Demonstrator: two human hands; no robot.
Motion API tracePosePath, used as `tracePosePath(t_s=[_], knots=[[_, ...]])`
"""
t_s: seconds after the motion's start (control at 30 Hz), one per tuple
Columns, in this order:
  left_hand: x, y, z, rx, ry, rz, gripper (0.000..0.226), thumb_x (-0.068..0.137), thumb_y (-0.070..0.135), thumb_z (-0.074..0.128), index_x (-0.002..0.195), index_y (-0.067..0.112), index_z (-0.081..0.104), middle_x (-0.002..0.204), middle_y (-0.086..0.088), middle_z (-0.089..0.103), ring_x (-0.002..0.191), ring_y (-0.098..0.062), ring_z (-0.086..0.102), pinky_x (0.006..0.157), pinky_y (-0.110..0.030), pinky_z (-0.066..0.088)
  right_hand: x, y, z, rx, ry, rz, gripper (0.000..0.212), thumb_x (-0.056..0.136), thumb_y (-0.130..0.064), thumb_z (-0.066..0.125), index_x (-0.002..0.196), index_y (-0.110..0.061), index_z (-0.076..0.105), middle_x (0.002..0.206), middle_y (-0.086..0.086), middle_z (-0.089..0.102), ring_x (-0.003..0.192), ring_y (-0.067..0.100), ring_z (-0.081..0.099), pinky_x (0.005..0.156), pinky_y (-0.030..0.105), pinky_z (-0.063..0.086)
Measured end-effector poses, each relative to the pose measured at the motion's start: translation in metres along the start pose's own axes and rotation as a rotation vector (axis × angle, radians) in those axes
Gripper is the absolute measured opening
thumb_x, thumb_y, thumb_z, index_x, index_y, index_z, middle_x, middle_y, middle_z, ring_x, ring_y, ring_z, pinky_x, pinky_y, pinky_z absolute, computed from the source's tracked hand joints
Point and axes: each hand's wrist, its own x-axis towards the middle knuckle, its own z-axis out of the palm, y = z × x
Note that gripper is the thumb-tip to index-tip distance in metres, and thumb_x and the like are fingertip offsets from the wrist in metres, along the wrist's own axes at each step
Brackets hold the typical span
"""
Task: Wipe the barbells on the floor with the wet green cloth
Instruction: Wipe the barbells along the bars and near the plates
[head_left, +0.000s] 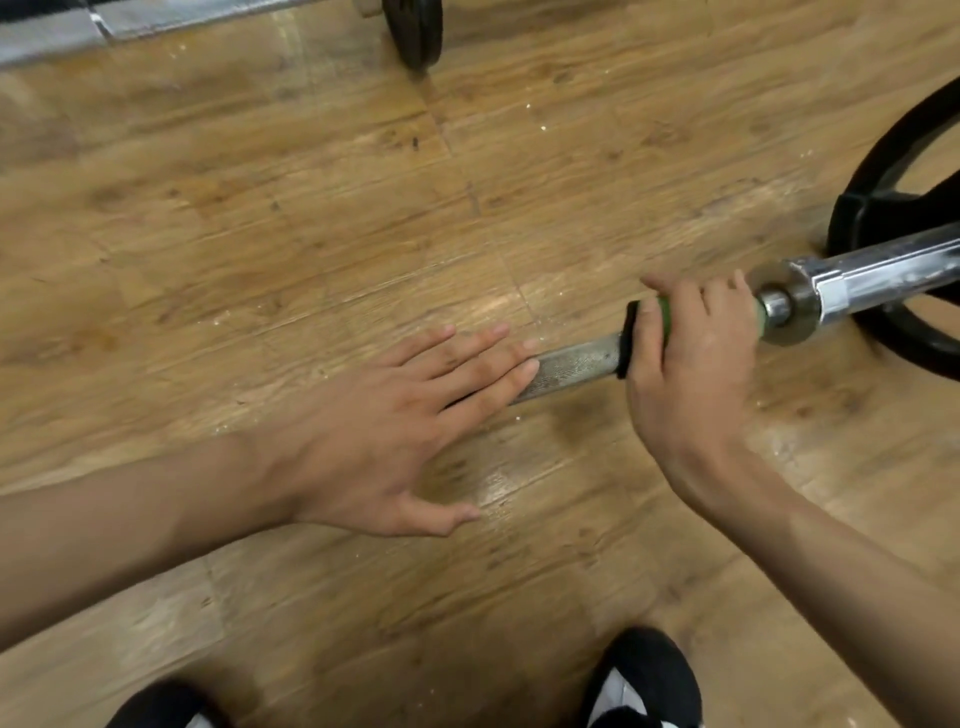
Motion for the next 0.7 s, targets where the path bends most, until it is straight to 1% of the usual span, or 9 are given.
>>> tracePosePath(t_s=[0.07,0.13,0.2,0.33,0.43,0.5,0.6,0.63,0.7], knots=[[0.001,-0.007,0.000,-0.010,0.004,-0.008,0.098,0.099,0.074,0.032,0.167,0.011,-0.002,0.175,-0.009,-0.004,0.161,-0.024,-0.007,0.129,-0.047,0.011,-0.013,-0.032,0.009,0.129,-0.053,-0.201,0.034,0.107,-0.021,0.045,0.121,-0.001,0.069,0.097,0.018,0.064,0.096,0.037,0.059,0.114,0.051,0.035],[0.004,-0.015,-0.001,-0.054,0.006,-0.007,0.095,0.100,0.070,0.035,0.167,0.012,0.001,0.175,-0.008,-0.001,0.162,-0.024,-0.005,0.129,-0.048,0.017,-0.007,-0.029,0.009,0.176,-0.125,-0.454,0.037,0.109,-0.023,0.044,0.121,0.001,0.070,0.099,0.018,0.066,0.092,0.037,0.062,0.102,0.050,0.043],[0.005,-0.022,-0.004,-0.095,0.001,-0.025,0.093,0.100,0.068,0.039,0.167,0.015,0.003,0.175,-0.005,0.000,0.162,-0.022,-0.006,0.128,-0.050,0.023,0.008,0.001,0.010,0.159,-0.139,-0.591,0.038,0.109,-0.025,0.046,0.121,0.002,0.069,0.102,0.020,0.067,0.091,0.039,0.063,0.090,0.052,0.047],[0.007,-0.030,-0.008,0.003,0.027,0.003,0.093,0.099,0.068,0.039,0.167,0.013,0.008,0.175,-0.007,0.001,0.162,-0.026,-0.003,0.128,-0.052,0.020,0.027,0.047,0.007,0.098,0.010,-0.292,0.035,0.110,-0.021,0.044,0.117,0.004,0.067,0.098,0.023,0.060,0.095,0.036,0.052,0.094,0.052,0.040],[0.010,-0.026,-0.007,0.101,0.040,-0.005,0.094,0.098,0.071,0.035,0.167,0.013,0.010,0.175,-0.008,0.001,0.162,-0.026,0.001,0.128,-0.051,0.019,0.027,0.012,0.022,0.087,0.114,-0.025,0.023,0.105,-0.015,0.049,0.108,-0.001,0.067,0.098,0.021,0.059,0.100,0.032,0.048,0.105,0.061,0.039],[0.011,-0.028,-0.007,0.082,0.061,-0.039,0.094,0.098,0.072,0.035,0.167,0.013,0.010,0.175,-0.006,0.002,0.162,-0.025,0.002,0.128,-0.048,0.018,0.021,-0.012,0.034,0.135,0.101,-0.118,0.021,0.103,-0.014,0.051,0.107,-0.003,0.069,0.099,0.018,0.062,0.101,0.032,0.053,0.113,0.057,0.036],[0.015,-0.043,-0.008,0.102,0.052,-0.008,0.092,0.100,0.068,0.037,0.167,0.012,0.008,0.175,-0.005,0.001,0.162,-0.025,0.003,0.127,-0.046,0.016,0.028,0.001,0.034,0.162,-0.016,-0.476,0.028,0.105,-0.014,0.048,0.114,0.001,0.070,0.107,0.018,0.067,0.104,0.036,0.062,0.115,0.048,0.035],[0.017,-0.047,-0.009,0.106,0.044,-0.005,0.092,0.100,0.068,0.037,0.167,0.012,0.007,0.175,-0.005,0.000,0.162,-0.024,0.002,0.128,-0.046,0.016,0.033,0.017,0.035,0.145,-0.011,-0.482,0.029,0.106,-0.014,0.047,0.116,0.002,0.069,0.111,0.019,0.068,0.108,0.037,0.063,0.114,0.051,0.036],[0.020,-0.053,-0.011,0.099,0.044,-0.028,0.095,0.099,0.071,0.036,0.167,0.013,0.006,0.175,-0.005,0.000,0.162,-0.024,0.002,0.128,-0.044,0.016,0.043,0.042,0.039,0.135,0.070,-0.310,0.030,0.106,-0.012,0.046,0.121,0.003,0.067,0.121,0.021,0.066,0.122,0.039,0.060,0.118,0.056,0.032]])
